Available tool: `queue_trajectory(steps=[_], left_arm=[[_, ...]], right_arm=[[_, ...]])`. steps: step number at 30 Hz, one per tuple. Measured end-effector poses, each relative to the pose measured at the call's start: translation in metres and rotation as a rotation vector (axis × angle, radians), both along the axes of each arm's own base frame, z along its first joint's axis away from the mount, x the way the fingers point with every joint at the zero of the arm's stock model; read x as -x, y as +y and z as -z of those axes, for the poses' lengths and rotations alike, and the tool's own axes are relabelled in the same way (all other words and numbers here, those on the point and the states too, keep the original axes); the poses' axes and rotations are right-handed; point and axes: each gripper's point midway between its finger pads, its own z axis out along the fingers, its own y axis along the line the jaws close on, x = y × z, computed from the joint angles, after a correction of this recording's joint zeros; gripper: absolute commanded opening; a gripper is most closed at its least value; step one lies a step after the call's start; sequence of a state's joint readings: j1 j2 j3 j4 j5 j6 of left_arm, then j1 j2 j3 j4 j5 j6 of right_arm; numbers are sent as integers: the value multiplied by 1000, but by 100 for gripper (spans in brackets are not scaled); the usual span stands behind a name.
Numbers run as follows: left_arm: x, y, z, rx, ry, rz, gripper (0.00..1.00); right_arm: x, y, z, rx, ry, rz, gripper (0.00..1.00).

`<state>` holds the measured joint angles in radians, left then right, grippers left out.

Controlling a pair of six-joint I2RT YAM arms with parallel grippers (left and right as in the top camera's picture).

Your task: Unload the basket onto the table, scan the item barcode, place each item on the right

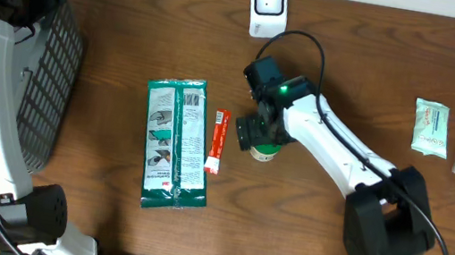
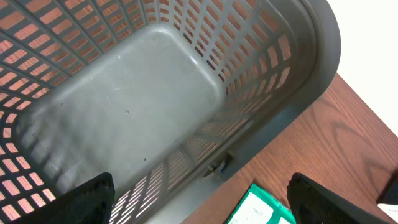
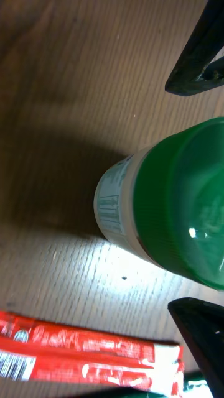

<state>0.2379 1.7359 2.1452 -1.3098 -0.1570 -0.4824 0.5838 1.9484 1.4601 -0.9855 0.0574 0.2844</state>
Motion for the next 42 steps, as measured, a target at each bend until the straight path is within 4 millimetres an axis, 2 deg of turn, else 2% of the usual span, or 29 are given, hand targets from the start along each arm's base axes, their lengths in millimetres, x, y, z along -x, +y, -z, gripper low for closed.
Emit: queue_trajectory(steps=[3, 6, 8, 14, 21, 26, 29, 30, 34, 37, 39, 42], left_arm=[[0, 0, 0, 0, 0, 0, 88], [0, 0, 0, 0, 0, 0, 88], [0, 0, 0, 0, 0, 0, 88], [0, 0, 0, 0, 0, 0, 88], [0, 0, 0, 0, 0, 0, 88], [0, 0, 0, 0, 0, 0, 89], [0, 0, 0, 0, 0, 0, 88], [0, 0, 0, 0, 0, 0, 88], [0, 0, 0, 0, 0, 0, 88], [0, 0, 0, 0, 0, 0, 88], [0, 0, 0, 0, 0, 0, 88], [0, 0, 0, 0, 0, 0, 88]], right_arm=[[1, -1, 10, 16, 23, 5, 94], [3, -2, 16, 23, 36, 23, 83], [3, -2, 16, 22, 36, 27, 81], [9, -2, 16, 21, 67, 29, 83], [10, -1, 16, 11, 72, 42, 70], [11, 0, 16, -2, 76, 122, 70], [11, 1, 16, -6, 77, 169, 76], [11, 1, 16, -8, 78, 176, 85], [11, 1, 16, -12, 77, 208, 85], [11, 1, 16, -14, 77, 225, 79], [11, 1, 16, -14, 77, 238, 63], [11, 1, 16, -17, 77, 253, 54]])
